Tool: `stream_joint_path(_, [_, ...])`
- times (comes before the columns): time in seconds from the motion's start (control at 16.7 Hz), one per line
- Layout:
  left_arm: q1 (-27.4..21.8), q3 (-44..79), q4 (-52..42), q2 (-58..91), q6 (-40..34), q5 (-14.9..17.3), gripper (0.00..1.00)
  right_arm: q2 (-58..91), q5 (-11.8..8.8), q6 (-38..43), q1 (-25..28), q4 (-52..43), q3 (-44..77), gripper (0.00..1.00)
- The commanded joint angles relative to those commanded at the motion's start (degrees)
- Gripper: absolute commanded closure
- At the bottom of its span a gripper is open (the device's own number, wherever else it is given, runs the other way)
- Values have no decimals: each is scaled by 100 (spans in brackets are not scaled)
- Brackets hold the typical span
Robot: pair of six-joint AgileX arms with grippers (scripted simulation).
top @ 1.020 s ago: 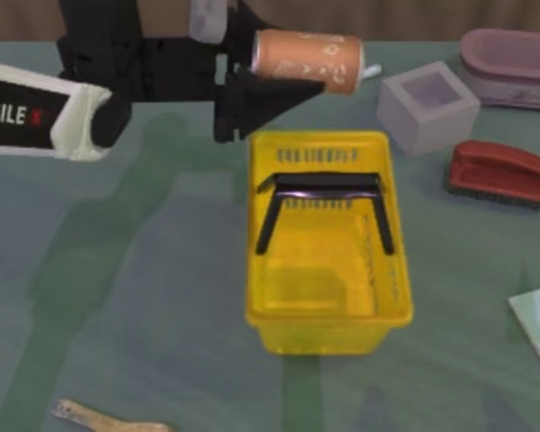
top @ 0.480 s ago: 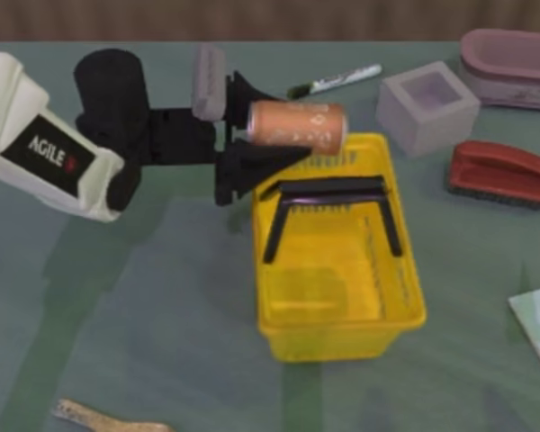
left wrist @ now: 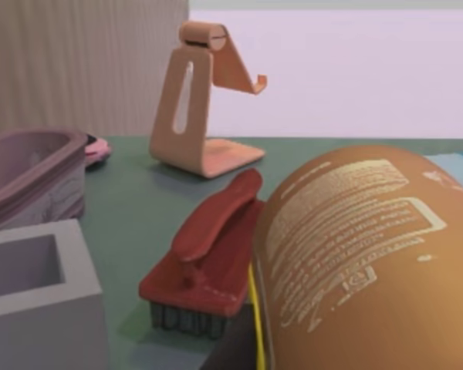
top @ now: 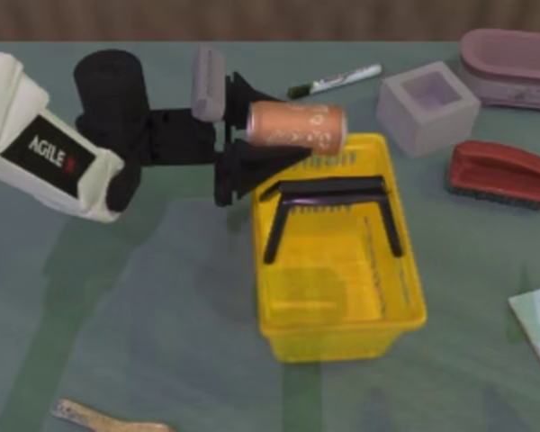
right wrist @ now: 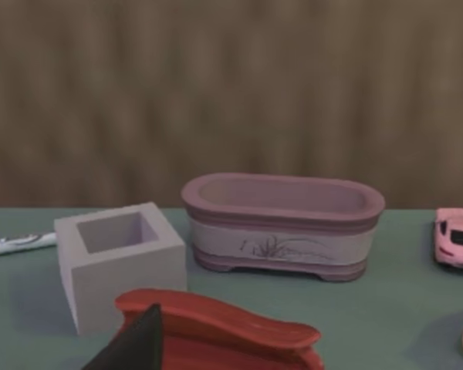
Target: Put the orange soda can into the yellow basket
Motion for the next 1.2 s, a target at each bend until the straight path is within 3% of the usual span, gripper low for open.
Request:
stream_joint_path(0.48, [0, 0, 0, 0, 0, 0, 2, 0, 0, 0, 0, 0, 0, 0])
stream_joint_path(1.2, [17, -61, -92, -181, -29, -124, 0, 158, -20, -106, 88, -144, 148, 0])
